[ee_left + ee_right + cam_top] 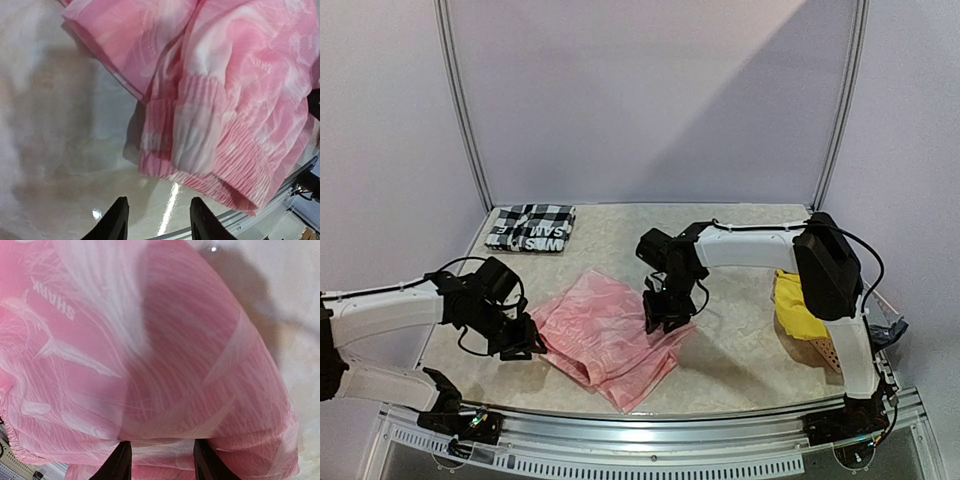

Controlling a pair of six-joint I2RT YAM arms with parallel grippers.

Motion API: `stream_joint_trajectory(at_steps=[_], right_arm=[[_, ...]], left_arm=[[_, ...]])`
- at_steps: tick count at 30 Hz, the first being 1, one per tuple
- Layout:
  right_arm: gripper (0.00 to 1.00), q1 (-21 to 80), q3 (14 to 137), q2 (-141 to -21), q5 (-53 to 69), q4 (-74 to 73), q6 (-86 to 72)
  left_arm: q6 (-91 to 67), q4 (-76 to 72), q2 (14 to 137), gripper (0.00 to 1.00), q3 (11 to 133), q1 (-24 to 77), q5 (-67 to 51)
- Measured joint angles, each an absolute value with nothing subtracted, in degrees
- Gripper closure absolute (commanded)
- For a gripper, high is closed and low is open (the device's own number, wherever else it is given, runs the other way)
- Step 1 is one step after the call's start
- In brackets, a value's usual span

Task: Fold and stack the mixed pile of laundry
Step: Adjust the square-folded shorts at the center of the board, then pick up the square-folded shorts from the center of the board.

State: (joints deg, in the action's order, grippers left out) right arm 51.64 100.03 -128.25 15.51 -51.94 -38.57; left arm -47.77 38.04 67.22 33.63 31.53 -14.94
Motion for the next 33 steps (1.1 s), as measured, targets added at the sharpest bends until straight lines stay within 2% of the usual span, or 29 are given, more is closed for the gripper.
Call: stream_joint_trajectory(at_steps=[5, 9, 12, 16, 20, 30, 33], right_arm=[[0.54, 50.43, 109.62, -133.14, 13.3, -57.95, -33.01], [0.52, 50.48, 113.91, -134.13, 12.58, -60.77, -29.04], [0.5, 50.57, 116.22, -133.93, 12.47, -61.73, -27.27], [0.45, 50.59, 116.53, -131.81, 11.73, -62.3, -26.74], [0.38, 50.61, 114.21, -126.19, 10.07, -61.54, -28.6], [0.24, 50.61, 98.96, -104.2, 6.28, -56.53, -36.51], [0.16, 50.61, 94.48, -100.33, 5.69, -55.88, -39.03]], left_arm=[[-54.3, 39.22, 57.19, 0.55, 30.85, 33.39, -14.98], [-52.4, 43.88, 51.27, 0.47, 35.48, 33.39, -11.25], [-47.09, 45.87, 51.88, 0.43, 41.15, 32.71, -9.63], [-37.5, 48.86, 60.93, 0.43, 50.68, 30.98, -10.07], [-28.27, 49.58, 72.71, 0.35, 58.24, 30.2, -10.09], [-12.93, 50.85, 96.12, 0.3, 72.58, 25.26, -12.78], [-9.43, 51.72, 101.8, 0.3, 76.38, 24.62, -13.34]])
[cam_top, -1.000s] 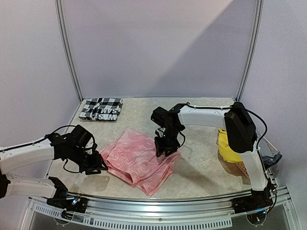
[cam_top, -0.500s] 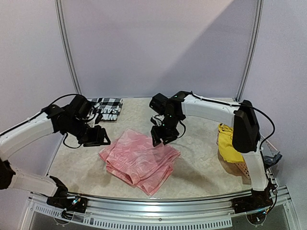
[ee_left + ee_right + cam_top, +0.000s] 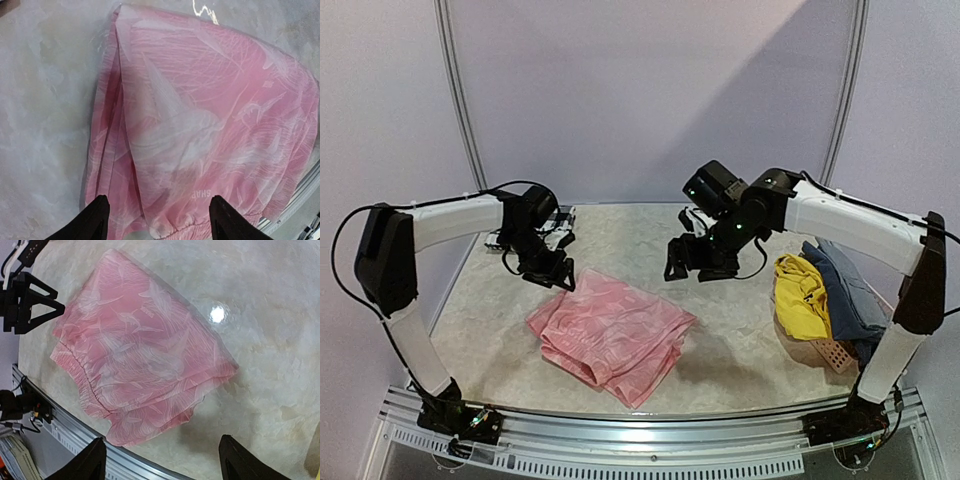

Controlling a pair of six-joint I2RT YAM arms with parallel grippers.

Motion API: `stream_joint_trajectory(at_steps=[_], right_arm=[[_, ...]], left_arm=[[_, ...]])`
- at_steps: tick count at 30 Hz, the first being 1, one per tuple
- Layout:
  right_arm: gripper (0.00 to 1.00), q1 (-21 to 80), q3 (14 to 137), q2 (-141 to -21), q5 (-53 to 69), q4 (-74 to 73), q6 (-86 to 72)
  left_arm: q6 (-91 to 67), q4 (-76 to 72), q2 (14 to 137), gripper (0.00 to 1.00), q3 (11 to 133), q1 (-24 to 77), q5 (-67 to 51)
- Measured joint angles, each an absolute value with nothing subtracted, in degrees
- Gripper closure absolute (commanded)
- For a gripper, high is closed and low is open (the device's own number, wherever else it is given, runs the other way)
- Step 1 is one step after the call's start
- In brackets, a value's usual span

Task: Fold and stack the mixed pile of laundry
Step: Pick up the square-folded shorts from the center of the board.

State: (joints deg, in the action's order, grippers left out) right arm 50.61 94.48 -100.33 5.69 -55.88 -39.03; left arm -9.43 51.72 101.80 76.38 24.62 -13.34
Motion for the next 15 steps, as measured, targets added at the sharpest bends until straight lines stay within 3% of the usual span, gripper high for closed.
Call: stream_joint_trajectory(at_steps=[5, 15], right_arm=[[0.02, 50.92, 87.57, -95.18, 4.75, -55.37, -42.85], [0.01, 52.12, 82.0, -89.32, 4.19, -53.82, -48.58]], left_arm=[[-6.07, 52.16, 107.42, 0.29, 78.35, 23.42, -14.52], [-2.02, 52.71, 112.92, 0.19, 79.07, 19.18, -18.5]])
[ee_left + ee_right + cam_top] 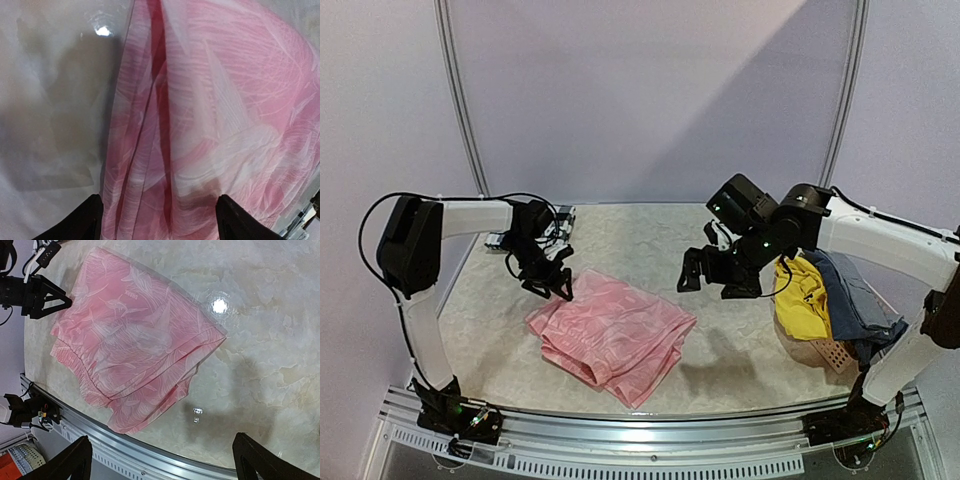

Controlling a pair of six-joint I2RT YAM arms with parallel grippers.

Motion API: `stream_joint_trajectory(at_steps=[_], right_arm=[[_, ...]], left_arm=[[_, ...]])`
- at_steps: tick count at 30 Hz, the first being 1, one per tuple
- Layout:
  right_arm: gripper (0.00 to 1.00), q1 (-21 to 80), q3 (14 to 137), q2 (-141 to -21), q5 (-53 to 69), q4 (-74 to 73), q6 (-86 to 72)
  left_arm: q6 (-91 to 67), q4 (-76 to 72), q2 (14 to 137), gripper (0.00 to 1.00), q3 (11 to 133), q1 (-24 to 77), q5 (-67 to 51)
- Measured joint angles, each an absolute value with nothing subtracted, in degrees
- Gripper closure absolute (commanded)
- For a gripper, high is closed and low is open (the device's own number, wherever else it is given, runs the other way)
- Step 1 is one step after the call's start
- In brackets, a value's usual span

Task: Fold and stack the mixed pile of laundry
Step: Pick up the square-folded shorts from the center of the board.

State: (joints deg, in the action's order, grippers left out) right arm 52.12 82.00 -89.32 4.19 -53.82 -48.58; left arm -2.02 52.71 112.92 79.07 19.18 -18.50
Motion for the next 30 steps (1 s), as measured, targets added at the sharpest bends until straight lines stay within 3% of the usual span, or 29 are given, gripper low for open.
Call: stream_joint_trajectory(at_steps=[9, 15, 25, 30], right_arm=[[0.01, 52.21, 81.78, -89.34, 4.56, -52.25, -50.06], [0.01, 52.56, 81.78, -89.34, 4.84, -52.25, -50.11], [0.01, 52.84, 81.78, -89.34, 4.99, -52.42, -49.89], [0.01, 52.86, 81.23, -89.23, 5.06, -52.42, -49.67]], left_arm=[[-1.34, 52.69, 115.85, 0.19, 79.29, 18.61, -23.09], [-1.17, 52.62, 116.14, 0.24, 79.46, 18.57, -23.4], [-2.63, 50.7, 116.31, 0.55, 77.78, 18.59, -26.2], [-4.58, 48.36, 116.16, 0.78, 75.99, 19.03, -28.16]])
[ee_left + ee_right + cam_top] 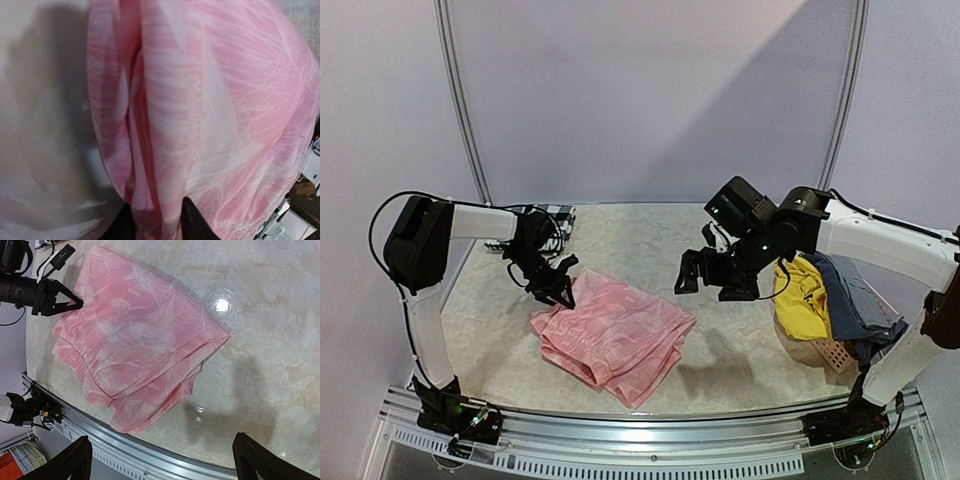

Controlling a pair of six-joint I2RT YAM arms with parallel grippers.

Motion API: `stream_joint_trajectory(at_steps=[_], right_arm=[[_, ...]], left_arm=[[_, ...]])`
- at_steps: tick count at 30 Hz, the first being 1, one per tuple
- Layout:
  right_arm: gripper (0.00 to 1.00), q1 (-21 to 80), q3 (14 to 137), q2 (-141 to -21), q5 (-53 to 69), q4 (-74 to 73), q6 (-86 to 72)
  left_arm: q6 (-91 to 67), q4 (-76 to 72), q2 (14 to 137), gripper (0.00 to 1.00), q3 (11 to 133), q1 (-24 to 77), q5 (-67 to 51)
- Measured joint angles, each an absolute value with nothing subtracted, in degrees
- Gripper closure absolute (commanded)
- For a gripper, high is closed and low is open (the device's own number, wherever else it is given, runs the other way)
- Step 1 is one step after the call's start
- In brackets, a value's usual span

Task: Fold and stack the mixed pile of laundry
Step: Pick up the square-folded shorts from the center of the board, then place the square-folded shorts at the corner of the board.

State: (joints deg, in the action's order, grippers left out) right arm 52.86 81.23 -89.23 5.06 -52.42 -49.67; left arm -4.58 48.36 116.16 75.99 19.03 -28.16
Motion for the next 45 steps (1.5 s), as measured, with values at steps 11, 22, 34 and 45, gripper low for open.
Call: stream_joint_trajectory(at_steps=[11, 22, 34, 45], right_arm=[[0.01, 52.99, 75.11, -83.44, 4.29, -52.18, -50.35], [0.01, 53.23, 61.04, -68.49, 2.2, -47.44, -55.51], [0.01, 53.23, 51.77, -55.37, -1.93, -48.56, -59.68], [0.01, 53.23, 44.62, -42.44, -4.91, -53.43, -64.38]], left_arm=[[-12.69, 42.78, 115.83, 1.0, 74.22, 21.3, -29.65], [-19.75, 42.35, 115.59, 1.0, 83.4, 21.87, -27.22], [-24.49, 44.93, 122.61, 1.0, 102.87, 21.87, -24.91], [-27.73, 47.2, 136.44, 1.0, 125.78, 21.8, -24.21]])
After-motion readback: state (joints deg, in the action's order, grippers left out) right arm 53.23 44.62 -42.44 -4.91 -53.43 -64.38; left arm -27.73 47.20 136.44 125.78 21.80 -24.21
